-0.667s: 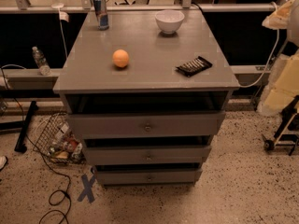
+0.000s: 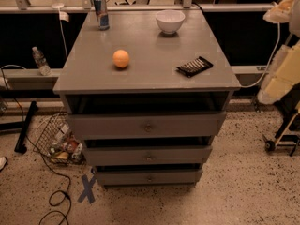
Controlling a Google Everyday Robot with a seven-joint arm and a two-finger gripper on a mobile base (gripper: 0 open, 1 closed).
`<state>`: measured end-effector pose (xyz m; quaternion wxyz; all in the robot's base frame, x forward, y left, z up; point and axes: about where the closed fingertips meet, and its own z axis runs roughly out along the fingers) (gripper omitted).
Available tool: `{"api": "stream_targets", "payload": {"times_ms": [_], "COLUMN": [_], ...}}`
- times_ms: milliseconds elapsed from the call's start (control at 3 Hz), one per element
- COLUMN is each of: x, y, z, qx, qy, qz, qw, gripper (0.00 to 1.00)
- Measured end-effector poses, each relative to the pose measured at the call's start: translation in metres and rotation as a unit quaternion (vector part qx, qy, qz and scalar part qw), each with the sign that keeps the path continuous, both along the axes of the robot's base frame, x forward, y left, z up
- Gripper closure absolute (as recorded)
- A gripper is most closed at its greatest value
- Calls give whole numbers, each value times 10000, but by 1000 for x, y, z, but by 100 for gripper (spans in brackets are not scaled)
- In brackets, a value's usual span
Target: Move rxbar chocolate near white bowl
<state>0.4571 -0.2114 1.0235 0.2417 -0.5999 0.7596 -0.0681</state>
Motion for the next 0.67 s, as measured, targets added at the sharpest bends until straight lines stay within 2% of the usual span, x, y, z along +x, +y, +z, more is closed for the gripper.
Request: {"api": "stream_targets", "payload": {"times_ms": [333,667], "x": [47,102], "y": [-12,-21], "z": [-7,-30], "qx": [439,929], "qy": [-1,108], "qz": [117,50], "qw": [9990,9956], "gripper": [0,0]}}
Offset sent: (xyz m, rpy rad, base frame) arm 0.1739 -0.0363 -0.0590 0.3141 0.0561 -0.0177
